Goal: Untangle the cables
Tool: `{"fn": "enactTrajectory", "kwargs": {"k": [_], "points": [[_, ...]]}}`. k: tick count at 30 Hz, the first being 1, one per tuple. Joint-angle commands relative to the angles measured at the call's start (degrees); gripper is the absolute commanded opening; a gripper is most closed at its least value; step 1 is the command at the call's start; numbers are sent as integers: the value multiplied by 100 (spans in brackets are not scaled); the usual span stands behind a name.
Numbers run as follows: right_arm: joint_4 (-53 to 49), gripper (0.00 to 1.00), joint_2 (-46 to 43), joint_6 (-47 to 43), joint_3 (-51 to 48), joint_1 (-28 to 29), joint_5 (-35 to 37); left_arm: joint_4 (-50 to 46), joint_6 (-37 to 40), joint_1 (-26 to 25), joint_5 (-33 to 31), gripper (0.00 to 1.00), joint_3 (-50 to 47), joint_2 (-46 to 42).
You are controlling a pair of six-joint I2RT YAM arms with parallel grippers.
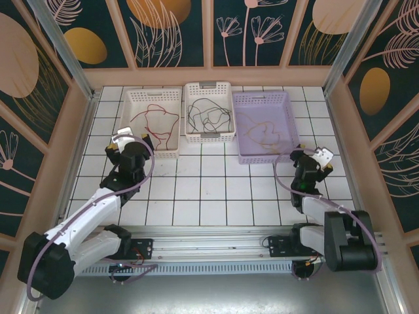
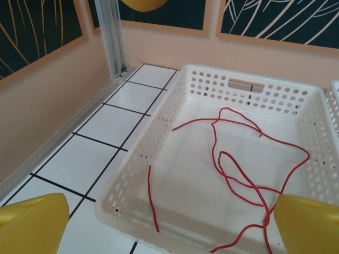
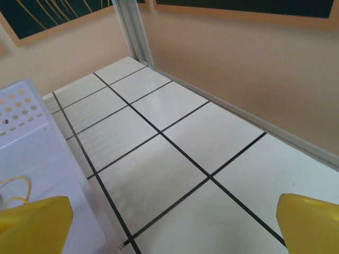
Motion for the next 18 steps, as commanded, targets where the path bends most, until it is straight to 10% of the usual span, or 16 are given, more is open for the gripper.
{"fn": "enactTrajectory", "kwargs": {"k": [1,18], "points": [[1357,99,200,-206,-229,3,82,373,-81,168,138,98,-181,47],[2089,99,1016,-698,64,-971,-2963,1636,442,1085,1093,98,-700,735]]}}
